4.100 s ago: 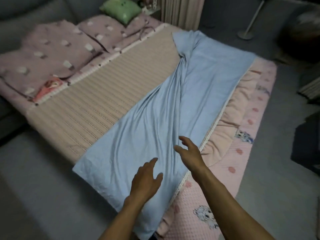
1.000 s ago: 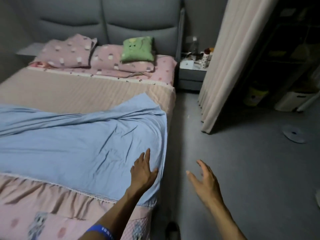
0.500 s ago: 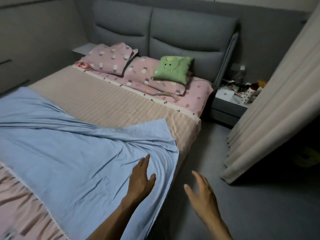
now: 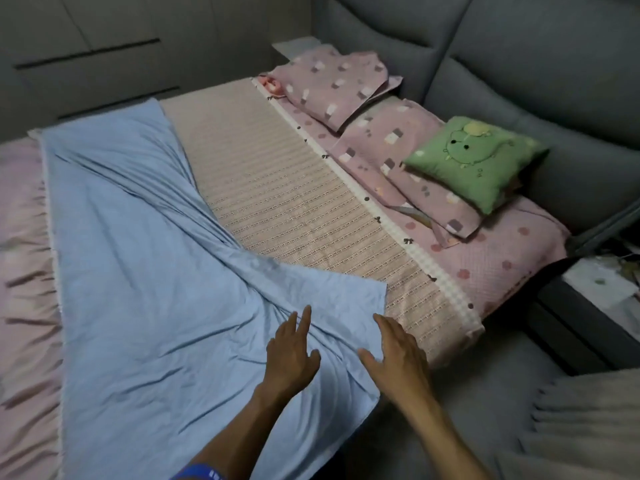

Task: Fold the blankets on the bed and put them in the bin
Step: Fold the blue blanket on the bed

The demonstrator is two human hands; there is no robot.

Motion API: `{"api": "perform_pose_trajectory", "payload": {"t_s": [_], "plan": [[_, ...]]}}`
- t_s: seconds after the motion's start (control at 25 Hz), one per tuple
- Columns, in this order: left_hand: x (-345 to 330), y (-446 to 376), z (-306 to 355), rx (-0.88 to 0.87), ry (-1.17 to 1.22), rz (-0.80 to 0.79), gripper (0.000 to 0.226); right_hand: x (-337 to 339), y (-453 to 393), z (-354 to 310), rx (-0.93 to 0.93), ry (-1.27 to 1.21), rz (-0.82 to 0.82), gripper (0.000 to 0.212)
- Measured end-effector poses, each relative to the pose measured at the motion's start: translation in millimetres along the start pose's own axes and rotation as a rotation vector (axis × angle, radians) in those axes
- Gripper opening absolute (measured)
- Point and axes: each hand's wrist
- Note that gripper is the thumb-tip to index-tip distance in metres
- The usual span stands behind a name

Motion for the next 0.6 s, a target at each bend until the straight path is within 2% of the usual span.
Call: {"api": "perform_pose_trajectory", "payload": {"t_s": [0.16, 0.32, 0.48, 0.6], "plan": [[-53, -76, -10, 0.127, 0.033, -0.067, 0.084, -28, -115, 28, 0.042, 0.074, -0.096, 0.069], [-120, -138, -30, 0.228, 0.009, -0.073, 0.079, -92, -210, 62, 0.103, 0.133, -0.201, 0.067], [-189, -194, -60, 0.317, -0.180, -0.135, 0.073, -182, -303, 103, 0.246, 0.330, -0.194, 0.067], [-229, -204, -76, 0.319, -0.326, -0.138, 0.072, -221, -352, 130, 0.258, 0.422, -0.119, 0.078]]}}
Point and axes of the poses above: each hand's wrist, its own y-axis away from the middle knuckle, its own x-axis out of the back of the hand, z = x × y, and after that the axes turned 6 degrees about z, right-handed
